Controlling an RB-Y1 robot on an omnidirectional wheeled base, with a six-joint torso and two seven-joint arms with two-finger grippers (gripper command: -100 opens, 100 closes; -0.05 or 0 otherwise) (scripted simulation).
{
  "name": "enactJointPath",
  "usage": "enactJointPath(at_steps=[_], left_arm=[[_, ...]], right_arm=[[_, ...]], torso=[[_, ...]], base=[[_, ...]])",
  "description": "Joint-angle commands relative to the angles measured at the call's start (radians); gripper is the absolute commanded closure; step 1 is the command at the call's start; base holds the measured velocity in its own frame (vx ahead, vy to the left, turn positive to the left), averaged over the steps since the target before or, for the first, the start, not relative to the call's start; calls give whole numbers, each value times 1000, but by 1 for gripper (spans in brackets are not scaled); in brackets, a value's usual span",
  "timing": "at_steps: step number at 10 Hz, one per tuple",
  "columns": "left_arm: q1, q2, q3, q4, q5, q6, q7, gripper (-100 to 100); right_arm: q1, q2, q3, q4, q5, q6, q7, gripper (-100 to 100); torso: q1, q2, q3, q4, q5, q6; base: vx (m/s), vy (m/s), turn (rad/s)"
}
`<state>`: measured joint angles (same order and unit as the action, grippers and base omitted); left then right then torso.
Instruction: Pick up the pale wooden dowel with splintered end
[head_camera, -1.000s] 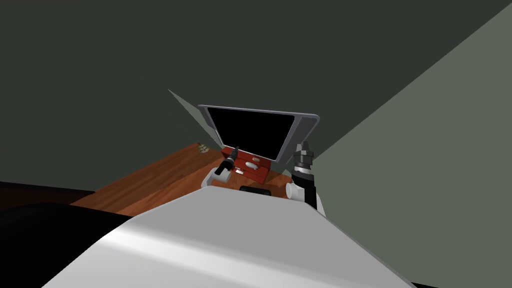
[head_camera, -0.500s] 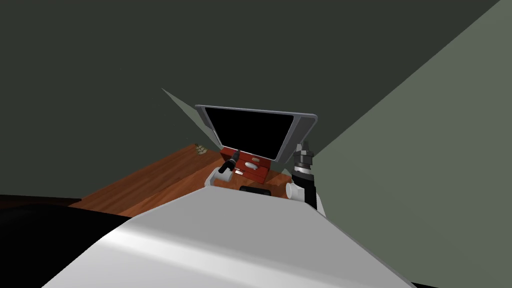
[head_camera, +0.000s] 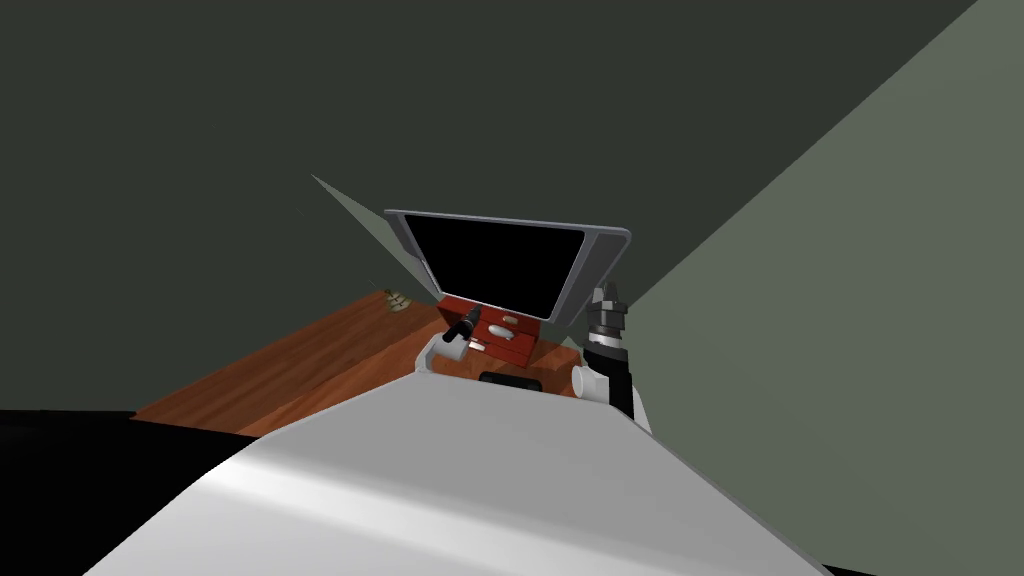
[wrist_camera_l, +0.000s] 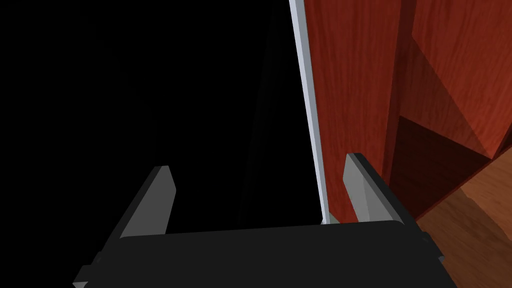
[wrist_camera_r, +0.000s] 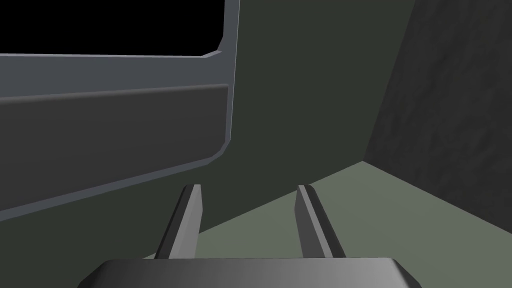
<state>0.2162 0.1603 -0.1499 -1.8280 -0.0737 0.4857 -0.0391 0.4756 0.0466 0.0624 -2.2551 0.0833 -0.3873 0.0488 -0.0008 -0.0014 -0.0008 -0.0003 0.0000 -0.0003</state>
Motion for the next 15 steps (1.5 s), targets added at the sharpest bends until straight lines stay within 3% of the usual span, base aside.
enactJointPath(at_steps=[1,3,11,14,15], left_arm=[[-21,-6,-4,30,-2,46,6,-100],[-38,-7,-7,58,-1,79,12,-100],[-172,-32,-8,268,5,284,63,-100],[-209,-56,-7,326,7,336,77,-100],[-227,-80,-6,351,8,360,83,-100]], right_arm=[[0,0,0,0,0,0,0,0],[0,0,0,0,0,0,0,0],[0,0,0,0,0,0,0,0],[0,0,0,0,0,0,0,0],[0,0,0,0,0,0,0,0]], torso=[[0,0,0,0,0,0],[-1,-1,0,0,0,0],[-6,-2,-1,-1,-1,0],[-4,-2,-1,-1,-1,0],[-4,-2,-1,-1,-1,0]], base=[[12,-13,-76],[19,-20,-66],[37,-60,-93],[48,-57,-73],[61,-53,-83]])
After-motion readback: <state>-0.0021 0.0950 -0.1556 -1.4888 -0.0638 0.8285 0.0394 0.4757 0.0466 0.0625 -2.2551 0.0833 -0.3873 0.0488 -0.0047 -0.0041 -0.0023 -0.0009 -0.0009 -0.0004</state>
